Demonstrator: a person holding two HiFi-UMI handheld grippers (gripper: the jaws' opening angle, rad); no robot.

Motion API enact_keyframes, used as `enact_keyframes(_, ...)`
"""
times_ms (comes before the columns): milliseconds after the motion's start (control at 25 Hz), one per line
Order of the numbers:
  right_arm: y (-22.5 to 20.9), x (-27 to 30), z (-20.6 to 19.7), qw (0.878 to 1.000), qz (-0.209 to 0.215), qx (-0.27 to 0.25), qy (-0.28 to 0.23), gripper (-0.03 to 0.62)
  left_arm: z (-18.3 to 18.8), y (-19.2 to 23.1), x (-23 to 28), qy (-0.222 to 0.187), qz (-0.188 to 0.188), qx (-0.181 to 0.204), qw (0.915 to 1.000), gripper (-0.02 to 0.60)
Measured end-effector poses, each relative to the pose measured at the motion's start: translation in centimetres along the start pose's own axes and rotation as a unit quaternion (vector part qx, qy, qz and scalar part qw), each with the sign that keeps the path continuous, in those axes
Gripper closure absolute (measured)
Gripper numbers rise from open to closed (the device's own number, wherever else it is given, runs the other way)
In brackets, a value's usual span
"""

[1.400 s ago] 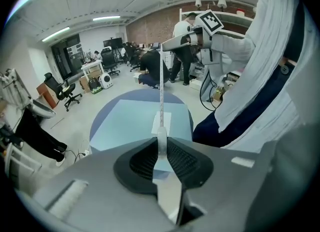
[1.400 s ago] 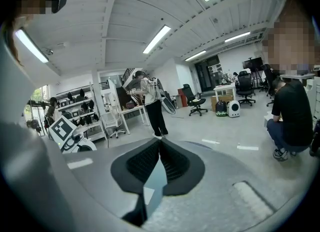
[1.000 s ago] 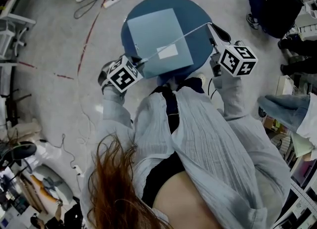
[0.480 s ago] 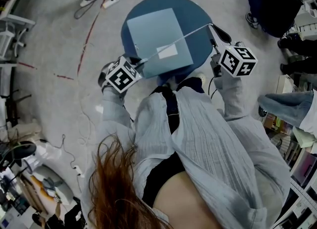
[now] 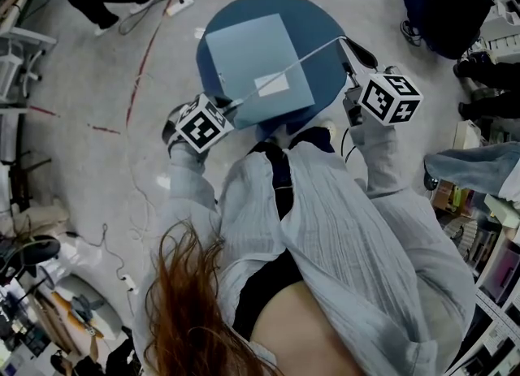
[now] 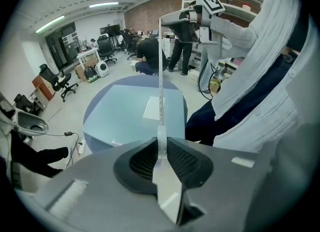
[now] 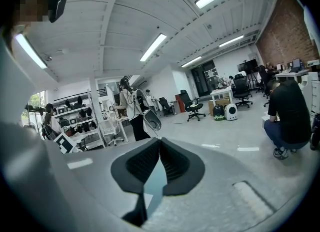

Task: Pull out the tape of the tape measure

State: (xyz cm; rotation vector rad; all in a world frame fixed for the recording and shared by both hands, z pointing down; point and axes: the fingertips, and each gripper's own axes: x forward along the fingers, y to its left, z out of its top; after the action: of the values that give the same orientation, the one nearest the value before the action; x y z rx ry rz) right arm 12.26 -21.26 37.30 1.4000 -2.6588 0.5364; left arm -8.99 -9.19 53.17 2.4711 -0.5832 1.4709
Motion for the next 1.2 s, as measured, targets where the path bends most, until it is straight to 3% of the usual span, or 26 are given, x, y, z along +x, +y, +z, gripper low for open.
enact_keyframes(80, -0.1, -0.3, 0.3, 1.000, -0.002, 0.002, -0.005, 0.582, -0.4, -0.3, 0.2, 0.015, -0.004, 0.003, 0.9999, 0.504)
enact_keyframes(200, -1.2, -1.2, 1.3, 0.999, -0.015, 0.020, -0.028, 0.582, -2.4, -0.9, 1.2, 0.073, -0.010, 0.025, 0.9970, 0.504)
enact_keyframes(240, -1.7, -1.4, 1.6, 0.999, -0.022, 0.020, -0.033, 0.582, -2.5, -0.9, 1.2, 0.072, -0.008, 0.027, 0.9970, 0.503)
enact_keyframes(520, -4.5, -2.6, 1.1, 0.998, -0.063, 0.015, -0.026, 0.582, -1.5, 0.7, 0.4, 0.012, 0.008, -0.020, 0.9997, 0.503)
enact_keyframes(680, -6.1, -3.2, 0.2, 0.996, -0.086, 0.020, -0.020, 0.580, -1.0, 1.9, -0.5, -0.061, 0.003, -0.091, 0.9940, 0.503)
enact_keyframes(800, -7.1, -3.5, -0.5, 0.995, -0.100, 0.024, -0.013, 0.582, -1.2, 2.6, -1.5, -0.131, -0.017, -0.168, 0.9768, 0.503)
enact_keyframes(960, -7.8, -3.4, -1.4, 0.994, -0.107, 0.032, -0.006, 0.582, -0.9, 4.6, -3.2, -0.227, -0.007, -0.253, 0.9404, 0.503)
enact_keyframes(1200, -7.9, -2.8, -1.8, 0.994, -0.098, 0.039, -0.009, 0.580, -0.7, 6.7, -4.6, -0.315, 0.005, -0.324, 0.8920, 0.503)
